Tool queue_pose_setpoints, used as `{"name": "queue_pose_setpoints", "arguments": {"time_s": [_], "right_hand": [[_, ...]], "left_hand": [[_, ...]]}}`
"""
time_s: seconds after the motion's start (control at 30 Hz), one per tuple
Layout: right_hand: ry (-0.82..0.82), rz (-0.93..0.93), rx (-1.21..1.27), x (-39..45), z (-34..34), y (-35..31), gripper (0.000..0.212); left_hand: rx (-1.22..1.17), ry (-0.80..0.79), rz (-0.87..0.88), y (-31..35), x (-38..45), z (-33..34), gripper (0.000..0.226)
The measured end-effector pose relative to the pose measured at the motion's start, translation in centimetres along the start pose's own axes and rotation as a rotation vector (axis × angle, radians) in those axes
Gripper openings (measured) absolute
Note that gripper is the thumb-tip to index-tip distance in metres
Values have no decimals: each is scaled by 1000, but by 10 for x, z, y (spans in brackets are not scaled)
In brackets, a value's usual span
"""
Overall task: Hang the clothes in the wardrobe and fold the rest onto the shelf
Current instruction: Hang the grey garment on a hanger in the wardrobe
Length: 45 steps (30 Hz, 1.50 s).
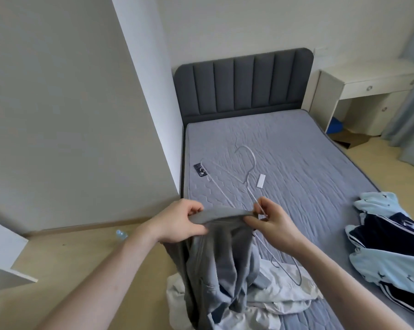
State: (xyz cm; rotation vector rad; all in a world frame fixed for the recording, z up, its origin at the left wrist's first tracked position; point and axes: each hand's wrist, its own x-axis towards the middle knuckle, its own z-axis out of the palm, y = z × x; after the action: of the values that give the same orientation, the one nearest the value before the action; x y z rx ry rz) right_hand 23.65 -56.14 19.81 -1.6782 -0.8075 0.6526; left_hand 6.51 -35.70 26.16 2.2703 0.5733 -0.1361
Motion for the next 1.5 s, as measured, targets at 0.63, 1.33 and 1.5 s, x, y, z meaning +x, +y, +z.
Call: {"name": "queue_pose_setpoints", "arguments": {"time_s": [0.63,1.33,1.5], "right_hand": [[231,27,-248,0,-1,-4,32],[235,-41,-197,0,-10,-30,31],[153,-78,-196,-10,-18,-37,37]], "left_hand": [[-483,222,4,-29,-11,-9,21],[-742,358,-30,-36,-8,-24,28],[-499,453,-53,-44,-6,-34,49]]}}
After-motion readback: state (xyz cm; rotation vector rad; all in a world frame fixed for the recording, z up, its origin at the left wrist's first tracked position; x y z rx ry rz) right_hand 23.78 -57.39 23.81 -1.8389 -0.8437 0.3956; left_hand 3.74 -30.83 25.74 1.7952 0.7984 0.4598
